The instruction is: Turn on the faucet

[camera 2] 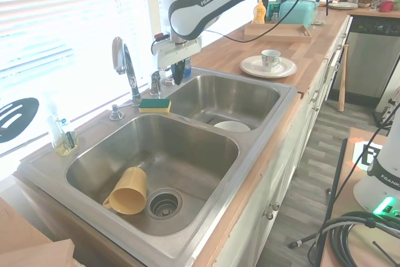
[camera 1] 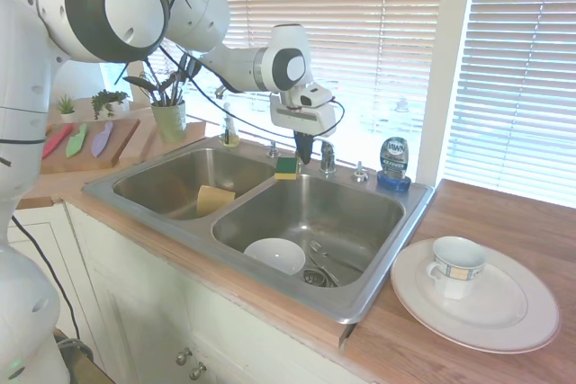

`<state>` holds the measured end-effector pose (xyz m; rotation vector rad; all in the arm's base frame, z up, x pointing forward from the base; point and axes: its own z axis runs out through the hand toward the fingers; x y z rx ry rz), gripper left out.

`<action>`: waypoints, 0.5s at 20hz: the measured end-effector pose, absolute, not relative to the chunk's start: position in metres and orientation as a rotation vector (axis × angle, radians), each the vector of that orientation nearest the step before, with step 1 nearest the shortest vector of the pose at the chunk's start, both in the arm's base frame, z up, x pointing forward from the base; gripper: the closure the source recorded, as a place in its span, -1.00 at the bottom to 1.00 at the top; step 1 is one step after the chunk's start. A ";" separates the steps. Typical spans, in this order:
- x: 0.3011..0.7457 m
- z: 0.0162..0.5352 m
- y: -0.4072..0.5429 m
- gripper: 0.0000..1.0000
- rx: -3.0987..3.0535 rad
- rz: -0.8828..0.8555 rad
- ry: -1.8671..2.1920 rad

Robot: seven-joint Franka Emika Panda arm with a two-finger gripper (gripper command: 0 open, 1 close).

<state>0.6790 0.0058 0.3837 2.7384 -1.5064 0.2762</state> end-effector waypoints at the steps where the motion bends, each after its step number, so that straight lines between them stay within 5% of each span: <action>1: 0.680 0.385 0.006 1.00 2.745 0.293 -1.515; 10: 0.693 0.395 0.003 1.00 2.775 0.601 -1.621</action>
